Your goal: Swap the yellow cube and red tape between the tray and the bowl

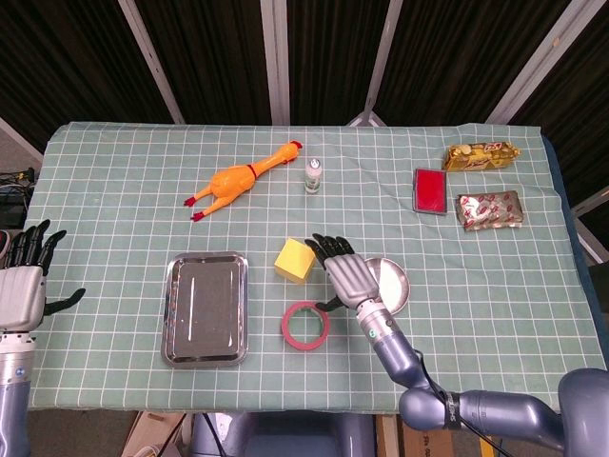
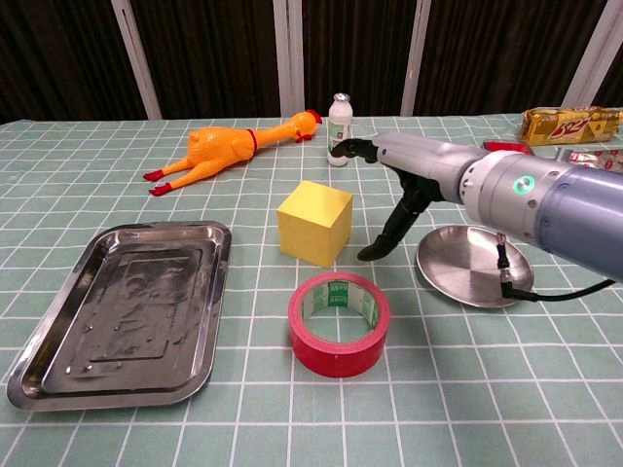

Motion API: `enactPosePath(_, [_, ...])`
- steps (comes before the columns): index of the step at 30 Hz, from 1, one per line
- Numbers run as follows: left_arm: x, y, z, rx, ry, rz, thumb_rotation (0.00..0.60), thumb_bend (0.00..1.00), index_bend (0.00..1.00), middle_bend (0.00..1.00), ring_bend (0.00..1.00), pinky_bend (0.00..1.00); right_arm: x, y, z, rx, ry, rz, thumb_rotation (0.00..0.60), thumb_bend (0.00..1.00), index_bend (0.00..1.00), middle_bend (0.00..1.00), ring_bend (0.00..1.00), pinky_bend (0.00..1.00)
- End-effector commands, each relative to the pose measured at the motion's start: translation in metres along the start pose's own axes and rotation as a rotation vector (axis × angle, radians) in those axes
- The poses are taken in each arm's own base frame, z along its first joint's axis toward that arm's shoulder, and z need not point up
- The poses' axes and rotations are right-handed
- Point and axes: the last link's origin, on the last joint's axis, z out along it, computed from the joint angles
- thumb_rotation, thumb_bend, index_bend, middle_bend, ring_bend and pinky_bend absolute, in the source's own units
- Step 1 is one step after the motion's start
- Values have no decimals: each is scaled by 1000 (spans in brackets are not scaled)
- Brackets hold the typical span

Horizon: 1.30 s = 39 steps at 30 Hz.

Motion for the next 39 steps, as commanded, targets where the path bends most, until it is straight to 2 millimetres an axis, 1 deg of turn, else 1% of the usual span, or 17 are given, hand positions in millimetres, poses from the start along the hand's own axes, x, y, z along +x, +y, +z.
enactPosePath(1, [0,-1,1,5,-1,2,600,89,144,0,0,0,-6,-7,18,-17,-14,23,600,0,0,0,26,0])
enactPosePath(7, [0,-5,3,19,-1,2,600,89,143,0,0,0,-19,-11,34,-43,-31,33,600,0,0,0,30,0])
enactPosePath(9, [0,-5,4,22,-1,0,600,89,143,0,0,0,-21,-11,37,-49,-29,37,600,0,0,0,50,0])
enactPosePath(11, [1,-6,4,24,-3,-2,600,89,143,0,0,0,-22,-13,40,-49,-26,43,600,0,3,5,99,6])
enactPosePath(15, [1,-6,4,21,-6,-8,600,89,144,0,0,0,-25,-16,42,-42,-13,51,600,0,57,72,195,51])
enactPosePath(20, [0,-6,4,22,-12,-14,600,89,146,0,0,0,-26,-23,46,-42,44,99,600,0,207,220,375,184])
enactPosePath(21, [0,-6,4,22,-13,-15,600,89,146,0,0,0,-25,-24,47,-41,60,109,600,0,231,251,410,204])
enactPosePath(22, [0,-6,4,23,-14,-17,600,89,146,0,0,0,-25,-25,47,-40,74,116,600,0,244,266,424,210])
enactPosePath(28, [1,-8,5,29,-12,-23,600,90,148,0,0,0,-29,-24,49,-51,102,137,600,0,302,291,453,223])
enactPosePath(31, [1,-7,4,28,-16,-26,600,90,148,0,0,0,-30,-23,47,-55,106,142,600,0,324,312,474,248])
enactPosePath(35, [1,-7,5,25,-19,-32,600,90,148,0,0,0,-24,-20,46,-59,136,139,600,25,359,339,504,288])
enactPosePath(39, [1,-7,5,26,-17,-34,600,90,148,0,0,0,-17,-15,42,-63,151,158,600,41,372,344,514,297])
